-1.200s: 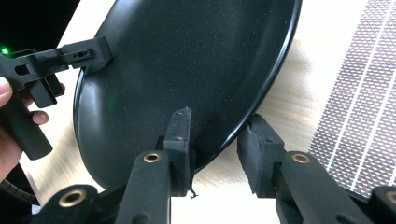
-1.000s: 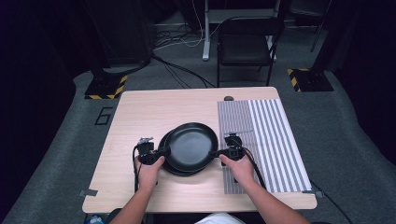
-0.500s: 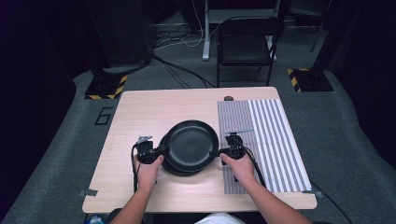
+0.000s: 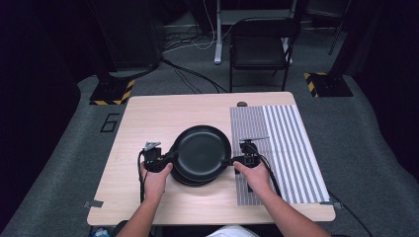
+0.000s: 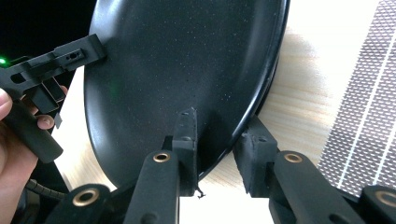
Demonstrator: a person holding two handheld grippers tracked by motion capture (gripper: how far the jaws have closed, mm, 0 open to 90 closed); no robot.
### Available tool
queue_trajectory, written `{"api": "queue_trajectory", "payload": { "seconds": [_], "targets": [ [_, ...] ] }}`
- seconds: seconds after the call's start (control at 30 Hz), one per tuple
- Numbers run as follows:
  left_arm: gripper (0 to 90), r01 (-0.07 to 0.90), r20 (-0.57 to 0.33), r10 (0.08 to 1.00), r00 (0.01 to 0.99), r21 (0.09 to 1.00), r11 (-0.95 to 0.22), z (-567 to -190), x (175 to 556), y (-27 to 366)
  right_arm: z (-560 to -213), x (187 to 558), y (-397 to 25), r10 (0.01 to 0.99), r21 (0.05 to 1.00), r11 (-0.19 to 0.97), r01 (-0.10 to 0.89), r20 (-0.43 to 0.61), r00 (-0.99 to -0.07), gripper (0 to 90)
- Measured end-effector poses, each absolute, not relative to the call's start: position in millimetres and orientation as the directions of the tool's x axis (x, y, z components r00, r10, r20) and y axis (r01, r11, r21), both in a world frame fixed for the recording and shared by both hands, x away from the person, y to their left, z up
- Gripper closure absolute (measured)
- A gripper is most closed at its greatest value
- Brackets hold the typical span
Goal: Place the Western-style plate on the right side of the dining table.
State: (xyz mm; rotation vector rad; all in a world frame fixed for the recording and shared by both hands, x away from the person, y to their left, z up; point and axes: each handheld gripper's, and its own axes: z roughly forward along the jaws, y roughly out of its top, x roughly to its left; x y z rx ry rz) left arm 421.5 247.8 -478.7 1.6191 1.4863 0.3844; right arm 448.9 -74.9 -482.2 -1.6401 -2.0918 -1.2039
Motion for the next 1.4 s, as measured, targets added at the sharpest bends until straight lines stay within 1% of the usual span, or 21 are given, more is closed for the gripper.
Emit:
{"api": "queue_trajectory", "payload": {
  "seconds": [0.2,0.5,0.83,1.1,1.4],
  "targets": [
    [72.6,0.638,-0.303,0.919,0.253,0.766,0.077,-474.0,421.3,247.0,-481.0,448.6,-76.9,0.695,0.462,0.038,0.886,0.625,-0.356,70.6],
    [72.4,0.644,-0.321,0.908,0.268,0.761,0.079,-471.7,422.3,239.8,-475.0,445.7,-86.0,0.691,0.485,0.043,0.873,0.617,-0.377,71.1],
    [72.0,0.64,-0.321,0.903,0.285,0.765,0.069,-466.8,420.9,228.6,-463.6,435.2,-98.5,0.687,0.514,0.055,0.856,0.603,-0.406,71.8],
    [72.0,0.648,-0.307,0.907,0.289,0.76,0.051,-466.8,422.5,219.1,-464.2,431.7,-104.7,0.684,0.505,0.057,0.861,0.608,-0.402,72.3],
    [72.1,0.644,-0.287,0.914,0.286,0.764,0.038,-463.8,426.0,211.0,-467.9,433.1,-110.5,0.678,0.492,0.034,0.87,0.628,-0.382,73.2]
  ]
}}
